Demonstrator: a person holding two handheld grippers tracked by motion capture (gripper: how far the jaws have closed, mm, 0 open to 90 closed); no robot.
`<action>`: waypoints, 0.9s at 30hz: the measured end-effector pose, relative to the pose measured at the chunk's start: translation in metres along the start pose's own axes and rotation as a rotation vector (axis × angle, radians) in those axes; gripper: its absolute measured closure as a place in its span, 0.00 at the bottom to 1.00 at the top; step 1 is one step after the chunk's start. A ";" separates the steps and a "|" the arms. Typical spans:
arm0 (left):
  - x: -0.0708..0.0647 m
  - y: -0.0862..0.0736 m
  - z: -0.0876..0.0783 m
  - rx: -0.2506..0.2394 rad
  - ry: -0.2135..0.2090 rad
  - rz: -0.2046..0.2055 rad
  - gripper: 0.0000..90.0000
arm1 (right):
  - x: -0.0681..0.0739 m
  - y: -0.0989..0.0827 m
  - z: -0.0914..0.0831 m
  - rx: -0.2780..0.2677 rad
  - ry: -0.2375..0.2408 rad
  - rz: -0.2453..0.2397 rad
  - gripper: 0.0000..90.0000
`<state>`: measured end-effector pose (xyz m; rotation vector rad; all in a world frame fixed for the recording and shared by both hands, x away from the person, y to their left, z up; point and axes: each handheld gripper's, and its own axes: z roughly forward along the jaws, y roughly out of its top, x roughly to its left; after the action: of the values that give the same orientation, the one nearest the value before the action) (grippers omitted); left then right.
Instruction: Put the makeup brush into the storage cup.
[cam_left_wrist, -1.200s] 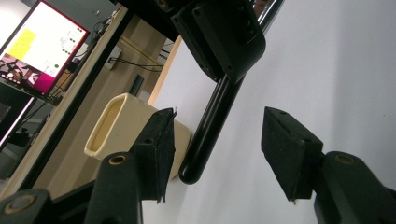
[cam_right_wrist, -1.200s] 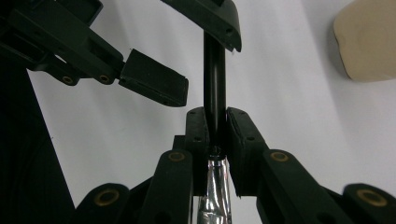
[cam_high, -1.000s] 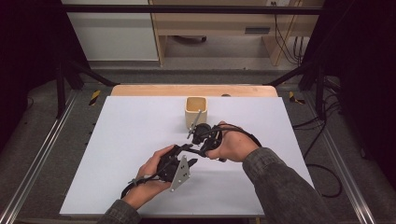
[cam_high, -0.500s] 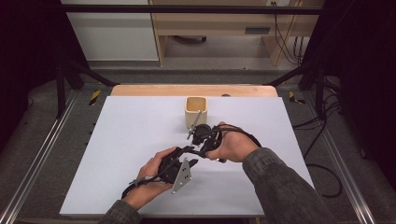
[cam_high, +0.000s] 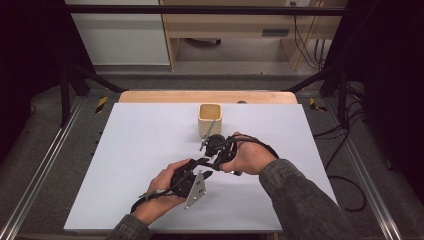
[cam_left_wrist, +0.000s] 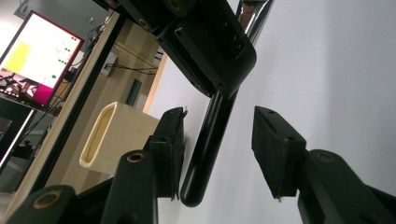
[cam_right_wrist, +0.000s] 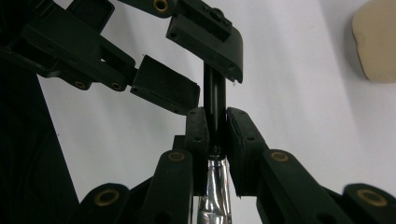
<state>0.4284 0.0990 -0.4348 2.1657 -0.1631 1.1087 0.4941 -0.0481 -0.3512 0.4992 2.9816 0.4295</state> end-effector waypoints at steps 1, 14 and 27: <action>0.000 0.000 0.000 0.000 -0.002 0.001 0.60 | 0.000 0.000 0.000 -0.001 0.001 -0.005 0.88; -0.003 0.000 0.002 0.000 -0.008 0.014 0.63 | 0.000 0.001 0.003 0.004 0.007 -0.028 0.88; -0.003 0.000 0.002 0.002 -0.018 0.030 0.72 | 0.002 0.001 0.005 0.009 0.015 -0.026 0.88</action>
<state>0.4279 0.0969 -0.4374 2.1816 -0.2036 1.1074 0.4936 -0.0450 -0.3552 0.4595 3.0020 0.4197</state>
